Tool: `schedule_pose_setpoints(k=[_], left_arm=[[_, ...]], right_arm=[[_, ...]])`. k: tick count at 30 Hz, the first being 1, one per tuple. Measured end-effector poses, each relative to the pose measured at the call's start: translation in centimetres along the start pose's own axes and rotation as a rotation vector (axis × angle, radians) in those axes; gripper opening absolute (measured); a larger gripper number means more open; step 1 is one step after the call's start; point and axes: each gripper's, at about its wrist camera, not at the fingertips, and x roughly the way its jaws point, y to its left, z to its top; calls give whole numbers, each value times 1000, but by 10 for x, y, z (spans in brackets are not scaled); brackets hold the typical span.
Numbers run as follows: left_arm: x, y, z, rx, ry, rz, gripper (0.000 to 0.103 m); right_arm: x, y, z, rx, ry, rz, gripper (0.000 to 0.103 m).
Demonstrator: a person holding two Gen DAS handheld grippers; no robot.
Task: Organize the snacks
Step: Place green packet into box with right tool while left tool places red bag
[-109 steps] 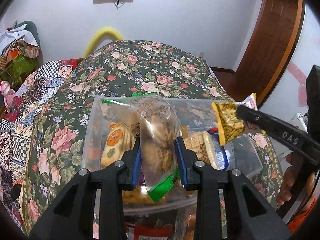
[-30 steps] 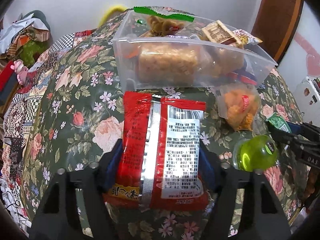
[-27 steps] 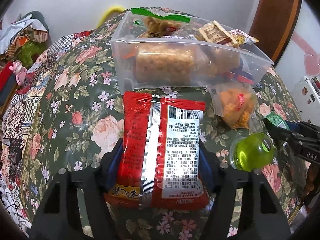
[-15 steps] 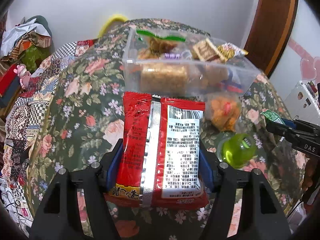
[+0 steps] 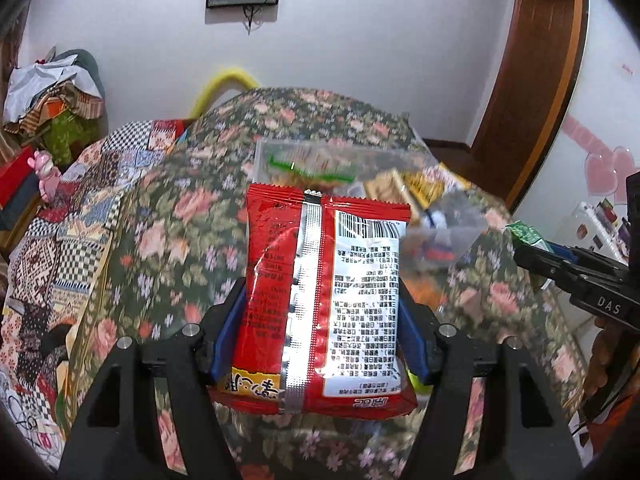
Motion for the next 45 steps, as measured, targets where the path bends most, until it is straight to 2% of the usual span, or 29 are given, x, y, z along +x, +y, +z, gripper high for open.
schedule_pose_setpoints(k=[10, 14, 23, 28, 41, 43, 45], left_arm=[[12, -19, 44, 29, -57, -7, 67], [24, -22, 57, 7, -61, -15, 67], [70, -26, 76, -13, -23, -6, 67], [94, -23, 86, -32, -6, 30, 67], [121, -19, 85, -55, 18, 92, 68], [119, -20, 84, -43, 24, 85, 70], [114, -21, 83, -35, 18, 80, 73]], right_arm=[[2, 6, 39, -15, -82, 8, 39], [12, 4, 51, -12, -93, 6, 39], [48, -6, 68, 20, -62, 14, 39], [66, -6, 67, 14, -34, 4, 39], [83, -13, 59, 13, 25, -6, 42], [82, -13, 59, 14, 31, -4, 45], [80, -13, 60, 13, 31, -12, 57]])
